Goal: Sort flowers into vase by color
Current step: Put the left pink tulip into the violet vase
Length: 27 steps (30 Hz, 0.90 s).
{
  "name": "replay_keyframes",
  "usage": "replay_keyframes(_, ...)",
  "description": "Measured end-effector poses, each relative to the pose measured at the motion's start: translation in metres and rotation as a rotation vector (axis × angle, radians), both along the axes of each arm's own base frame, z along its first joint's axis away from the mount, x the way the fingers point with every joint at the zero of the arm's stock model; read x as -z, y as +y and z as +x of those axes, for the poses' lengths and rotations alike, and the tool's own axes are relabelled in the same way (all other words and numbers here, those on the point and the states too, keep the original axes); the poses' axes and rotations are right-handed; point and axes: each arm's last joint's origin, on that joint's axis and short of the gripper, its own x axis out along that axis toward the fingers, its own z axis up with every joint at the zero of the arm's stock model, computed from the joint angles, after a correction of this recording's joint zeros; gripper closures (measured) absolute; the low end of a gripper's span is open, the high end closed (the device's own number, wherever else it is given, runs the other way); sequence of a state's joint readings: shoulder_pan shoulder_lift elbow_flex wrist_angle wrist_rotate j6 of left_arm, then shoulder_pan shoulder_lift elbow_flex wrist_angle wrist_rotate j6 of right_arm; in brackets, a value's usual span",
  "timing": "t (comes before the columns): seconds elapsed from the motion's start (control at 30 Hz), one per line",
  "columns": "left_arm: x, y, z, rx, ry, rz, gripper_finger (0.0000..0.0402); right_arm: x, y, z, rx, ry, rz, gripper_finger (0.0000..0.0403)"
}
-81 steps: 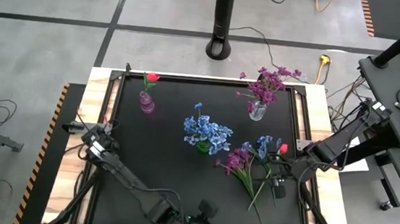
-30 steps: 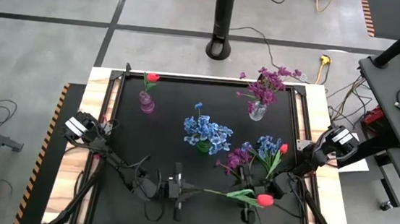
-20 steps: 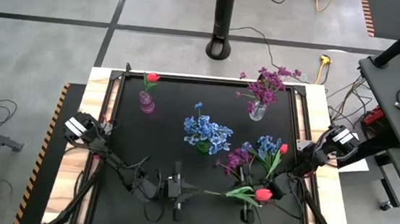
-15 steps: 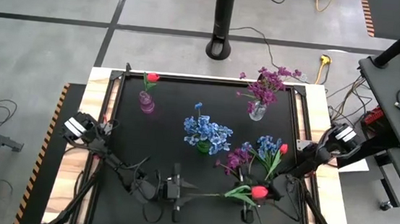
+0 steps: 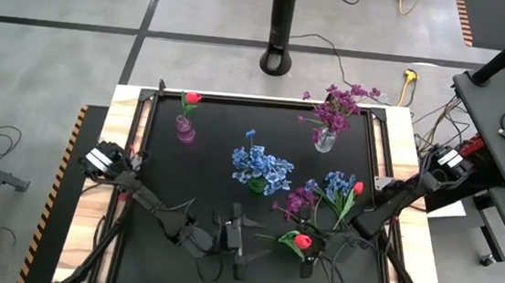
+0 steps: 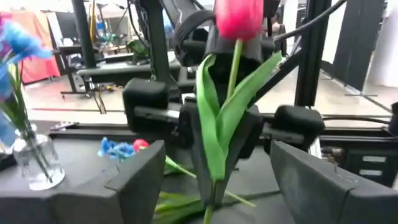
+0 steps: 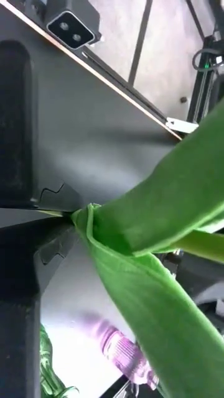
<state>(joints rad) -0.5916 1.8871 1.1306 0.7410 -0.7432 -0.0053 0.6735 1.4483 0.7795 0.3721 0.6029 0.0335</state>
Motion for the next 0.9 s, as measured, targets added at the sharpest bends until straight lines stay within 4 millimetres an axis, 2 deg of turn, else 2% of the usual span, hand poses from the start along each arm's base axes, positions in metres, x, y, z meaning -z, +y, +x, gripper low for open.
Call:
replay_keyframes(0.1, 0.0, -0.004, 0.013, -0.007, -0.003, 0.033, 0.0127, 0.001, 0.001, 0.001, 0.001, 0.002, -0.001, 0.039)
replay_keyframes(0.3, 0.013, -0.015, 0.04, -0.057, 0.023, 0.097, 0.0134, 0.002, 0.001, 0.001, 0.004, 0.004, 0.006, 0.039)
replay_keyframes(0.43, 0.015, -0.015, 0.046, -0.155, 0.051, 0.126, 0.0146, 0.002, 0.001, 0.001, 0.006, 0.005, 0.015, 0.039)
replay_keyframes(0.53, 0.014, -0.015, 0.047, -0.159, 0.052, 0.126, 0.0163, 0.002, 0.001, 0.001, 0.006, 0.005, 0.016, 0.039)
replay_keyframes(0.67, 0.013, -0.014, 0.049, -0.165, 0.052, 0.123, 0.0212, 0.002, 0.001, 0.001, 0.005, 0.005, 0.014, 0.039)
replay_keyframes(0.9, 0.016, -0.013, 0.049, -0.165, 0.079, 0.143, 0.0338, 0.002, 0.001, 0.001, 0.01, 0.005, 0.023, 0.039)
